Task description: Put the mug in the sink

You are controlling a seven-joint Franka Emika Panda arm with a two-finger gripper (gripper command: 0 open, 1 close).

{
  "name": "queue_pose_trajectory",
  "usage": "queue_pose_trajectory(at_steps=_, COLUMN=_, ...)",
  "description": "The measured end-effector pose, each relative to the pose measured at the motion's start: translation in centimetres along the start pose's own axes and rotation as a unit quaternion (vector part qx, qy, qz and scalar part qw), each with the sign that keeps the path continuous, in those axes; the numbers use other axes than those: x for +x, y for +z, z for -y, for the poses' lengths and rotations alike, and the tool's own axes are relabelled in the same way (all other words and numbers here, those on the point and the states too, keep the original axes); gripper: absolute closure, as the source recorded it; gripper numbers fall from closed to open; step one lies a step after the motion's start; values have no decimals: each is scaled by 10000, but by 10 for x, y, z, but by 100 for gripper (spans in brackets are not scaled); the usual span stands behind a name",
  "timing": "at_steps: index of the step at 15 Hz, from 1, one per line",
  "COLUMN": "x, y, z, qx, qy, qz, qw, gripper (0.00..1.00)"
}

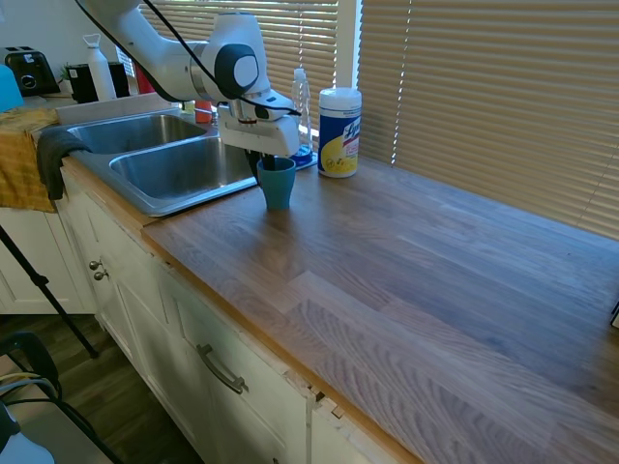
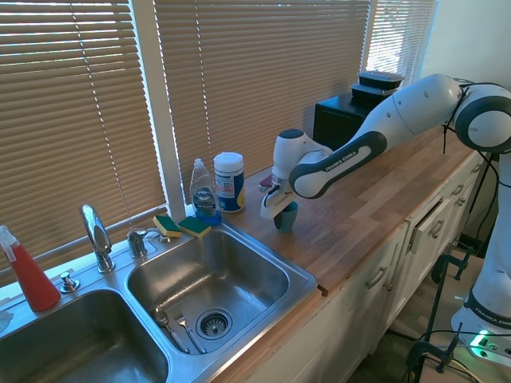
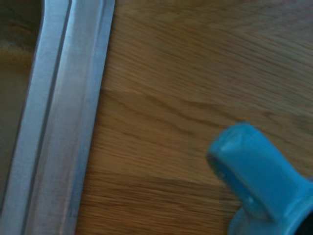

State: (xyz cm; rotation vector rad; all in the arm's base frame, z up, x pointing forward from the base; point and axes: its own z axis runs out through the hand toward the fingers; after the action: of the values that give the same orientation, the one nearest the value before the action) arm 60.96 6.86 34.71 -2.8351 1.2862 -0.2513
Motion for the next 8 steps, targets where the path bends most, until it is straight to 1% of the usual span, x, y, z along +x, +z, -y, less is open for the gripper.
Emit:
queue_pose_trajectory(at_steps=4, x=-2, y=-23, z=3, qx=129, qy=-30, qz=-90, qw=9999, gripper=100)
queue_pose_trajectory(at_steps=6, x=-12, y=-50, z=11, qx=287, qy=-104, qz=-193, qw=9993, gripper=100)
queue_pose_trajectory(at_steps=8, x=-39, y=-84, z=27, qx=401, qy=-228, qz=-313, qw=9984, gripper=100)
